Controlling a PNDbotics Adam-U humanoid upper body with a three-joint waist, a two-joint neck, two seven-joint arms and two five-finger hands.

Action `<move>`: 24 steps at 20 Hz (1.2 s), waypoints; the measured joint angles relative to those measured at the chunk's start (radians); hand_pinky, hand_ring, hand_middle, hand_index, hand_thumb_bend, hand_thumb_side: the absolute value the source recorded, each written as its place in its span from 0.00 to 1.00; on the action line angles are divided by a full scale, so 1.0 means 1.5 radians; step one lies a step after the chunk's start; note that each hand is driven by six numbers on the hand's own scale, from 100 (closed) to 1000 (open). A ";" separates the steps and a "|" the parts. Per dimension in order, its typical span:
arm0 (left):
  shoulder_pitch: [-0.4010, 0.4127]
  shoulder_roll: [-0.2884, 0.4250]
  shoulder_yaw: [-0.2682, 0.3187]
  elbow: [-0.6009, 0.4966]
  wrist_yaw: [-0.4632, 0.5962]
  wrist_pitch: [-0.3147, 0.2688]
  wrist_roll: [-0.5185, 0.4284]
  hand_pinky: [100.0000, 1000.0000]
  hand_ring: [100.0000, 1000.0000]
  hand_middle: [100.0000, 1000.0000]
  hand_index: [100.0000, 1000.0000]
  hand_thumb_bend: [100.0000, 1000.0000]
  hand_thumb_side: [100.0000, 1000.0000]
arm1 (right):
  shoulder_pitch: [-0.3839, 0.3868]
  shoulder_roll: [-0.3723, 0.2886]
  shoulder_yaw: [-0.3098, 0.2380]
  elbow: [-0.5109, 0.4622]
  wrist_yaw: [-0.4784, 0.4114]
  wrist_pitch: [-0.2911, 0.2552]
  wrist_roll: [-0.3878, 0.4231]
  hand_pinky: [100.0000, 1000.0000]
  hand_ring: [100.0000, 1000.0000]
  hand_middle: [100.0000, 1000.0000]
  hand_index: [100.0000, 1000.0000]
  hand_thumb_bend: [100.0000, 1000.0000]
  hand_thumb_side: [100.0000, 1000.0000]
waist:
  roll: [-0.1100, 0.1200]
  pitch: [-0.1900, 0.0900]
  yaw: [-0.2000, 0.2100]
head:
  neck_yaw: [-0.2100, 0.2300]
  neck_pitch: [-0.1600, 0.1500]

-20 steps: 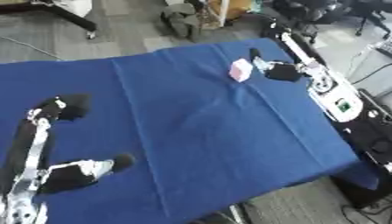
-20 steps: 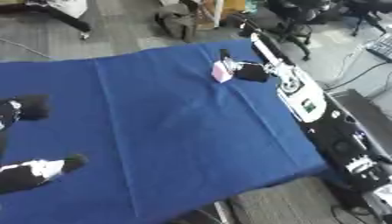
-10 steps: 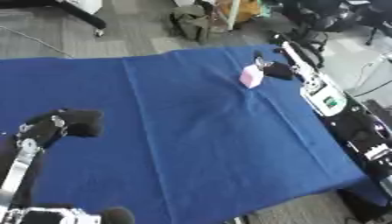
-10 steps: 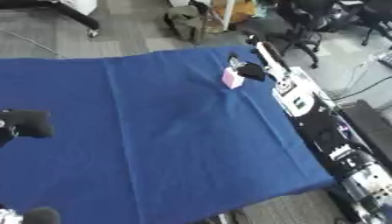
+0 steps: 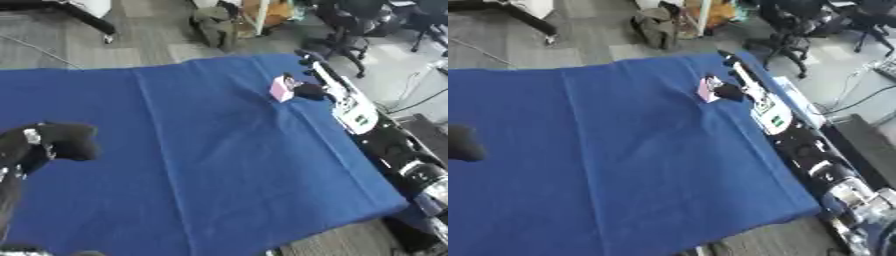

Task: Pick up the objects with one hand, pass them to the other hand, and then place them into the box on the other side of the table.

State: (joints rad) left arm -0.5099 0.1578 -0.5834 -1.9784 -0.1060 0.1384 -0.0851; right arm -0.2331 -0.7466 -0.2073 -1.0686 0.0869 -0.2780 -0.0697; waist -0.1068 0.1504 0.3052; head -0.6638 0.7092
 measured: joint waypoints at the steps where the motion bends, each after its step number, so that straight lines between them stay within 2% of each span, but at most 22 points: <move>1: -0.001 0.002 0.002 0.000 0.010 -0.001 -0.002 0.62 0.55 0.51 0.70 1.00 0.62 | -0.002 -0.001 0.001 0.017 -0.001 -0.009 -0.003 0.90 0.97 0.99 1.00 0.00 0.32 | 0.000 0.000 0.001 | -0.006 0.000; 6: -0.007 0.010 0.009 -0.002 0.061 -0.004 -0.008 0.62 0.55 0.51 0.70 1.00 0.62 | -0.010 -0.004 0.010 0.093 -0.003 -0.051 -0.018 0.90 0.97 0.99 1.00 0.00 0.35 | 0.000 0.004 0.007 | -0.027 0.000; 10: -0.013 0.017 0.015 -0.002 0.106 -0.003 -0.013 0.62 0.55 0.51 0.70 1.00 0.62 | -0.015 -0.004 0.017 0.123 -0.008 -0.072 -0.020 0.90 0.97 0.98 1.00 0.00 0.40 | -0.003 0.007 0.011 | -0.037 0.000; 14: -0.018 0.025 0.021 -0.002 0.152 -0.001 -0.017 0.62 0.55 0.50 0.70 1.00 0.62 | -0.021 -0.004 0.022 0.132 -0.012 -0.079 -0.010 0.90 0.97 0.98 1.00 0.00 0.47 | -0.004 0.008 0.014 | -0.041 0.001; 24: -0.031 0.038 0.038 -0.002 0.264 0.006 -0.023 0.62 0.55 0.50 0.70 1.00 0.62 | -0.037 0.001 0.030 0.133 -0.014 -0.080 0.027 0.89 0.97 0.98 1.00 0.00 0.54 | -0.008 0.011 0.020 | -0.045 0.004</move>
State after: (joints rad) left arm -0.5570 0.2149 -0.5265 -1.9818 0.2904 0.1476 -0.1203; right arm -0.2891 -0.7457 -0.1630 -0.8698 0.0655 -0.3980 -0.0296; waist -0.1181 0.1669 0.3350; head -0.7318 0.7147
